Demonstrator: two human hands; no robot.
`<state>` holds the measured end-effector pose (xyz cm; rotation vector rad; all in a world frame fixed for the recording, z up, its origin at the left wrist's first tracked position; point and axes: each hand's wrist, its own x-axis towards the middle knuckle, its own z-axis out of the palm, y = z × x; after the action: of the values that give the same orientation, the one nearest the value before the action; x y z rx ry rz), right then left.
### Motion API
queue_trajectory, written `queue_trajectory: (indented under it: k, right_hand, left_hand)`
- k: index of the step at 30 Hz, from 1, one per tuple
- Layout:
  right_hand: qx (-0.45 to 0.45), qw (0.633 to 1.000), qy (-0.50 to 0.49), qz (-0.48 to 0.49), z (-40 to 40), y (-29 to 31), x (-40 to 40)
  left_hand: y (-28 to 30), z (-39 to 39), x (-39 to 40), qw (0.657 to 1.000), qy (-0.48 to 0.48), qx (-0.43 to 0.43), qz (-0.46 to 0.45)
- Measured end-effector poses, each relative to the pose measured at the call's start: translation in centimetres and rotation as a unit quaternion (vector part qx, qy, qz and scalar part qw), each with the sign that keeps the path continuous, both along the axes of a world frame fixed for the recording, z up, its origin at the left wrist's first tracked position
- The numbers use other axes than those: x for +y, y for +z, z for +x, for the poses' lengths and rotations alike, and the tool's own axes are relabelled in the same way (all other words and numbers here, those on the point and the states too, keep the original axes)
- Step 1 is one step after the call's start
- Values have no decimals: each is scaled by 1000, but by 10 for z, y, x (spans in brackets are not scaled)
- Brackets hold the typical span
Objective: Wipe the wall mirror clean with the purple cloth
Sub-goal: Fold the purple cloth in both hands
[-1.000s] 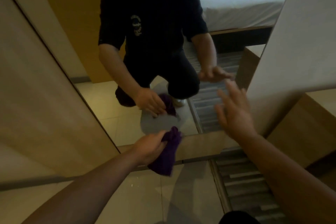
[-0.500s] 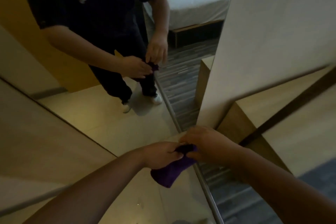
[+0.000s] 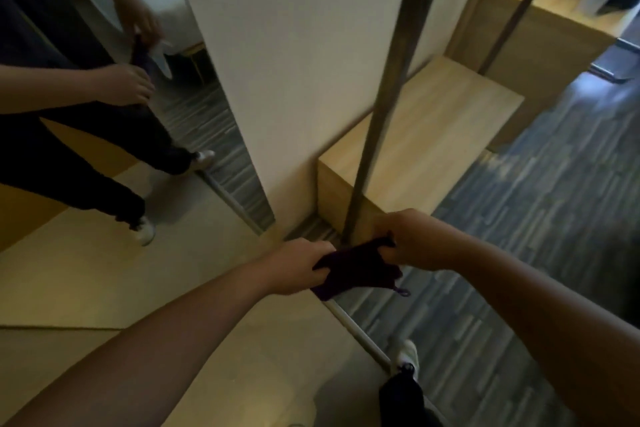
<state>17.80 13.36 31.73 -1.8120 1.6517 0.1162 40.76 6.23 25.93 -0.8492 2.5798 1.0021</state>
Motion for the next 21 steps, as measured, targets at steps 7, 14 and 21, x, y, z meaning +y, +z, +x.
queue_trajectory:
  k: [7,14,21]
  right_hand:
    - [-3,994,-103,35,-136,-52,5]
    - [44,995,-88,23,-249,-128,-48]
    - [87,979,-126,-137,-307,-193,-124]
  left_hand:
    - [-29,-127,-8,999,3,31,-38]
    - [-94,-244,-54,995,38,-1,-95]
    - [-161,-319,-127,949,47,39,-309]
